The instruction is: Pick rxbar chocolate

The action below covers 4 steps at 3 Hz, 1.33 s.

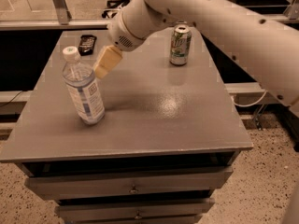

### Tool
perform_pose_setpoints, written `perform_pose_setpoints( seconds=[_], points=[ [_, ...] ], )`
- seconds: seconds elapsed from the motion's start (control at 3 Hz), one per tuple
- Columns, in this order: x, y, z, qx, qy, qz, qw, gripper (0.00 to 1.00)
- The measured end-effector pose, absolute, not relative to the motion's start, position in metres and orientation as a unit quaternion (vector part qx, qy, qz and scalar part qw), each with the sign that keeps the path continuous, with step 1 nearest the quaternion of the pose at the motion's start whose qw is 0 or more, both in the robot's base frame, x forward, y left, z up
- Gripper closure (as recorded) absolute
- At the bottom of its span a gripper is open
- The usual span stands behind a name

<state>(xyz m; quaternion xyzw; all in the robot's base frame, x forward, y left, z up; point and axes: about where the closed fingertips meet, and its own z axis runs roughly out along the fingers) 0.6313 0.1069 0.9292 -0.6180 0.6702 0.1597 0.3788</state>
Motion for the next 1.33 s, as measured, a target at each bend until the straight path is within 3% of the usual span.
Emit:
perform_pose_setpoints(
  seconds=[0.33,1.33],
  points=[
    [0.688,0.147,0.908,-0.568,0.692,0.192,0.401,0.0],
    [0.786,0.173,0.871,-0.462,0.74,0.198,0.447,0.0]
  ],
)
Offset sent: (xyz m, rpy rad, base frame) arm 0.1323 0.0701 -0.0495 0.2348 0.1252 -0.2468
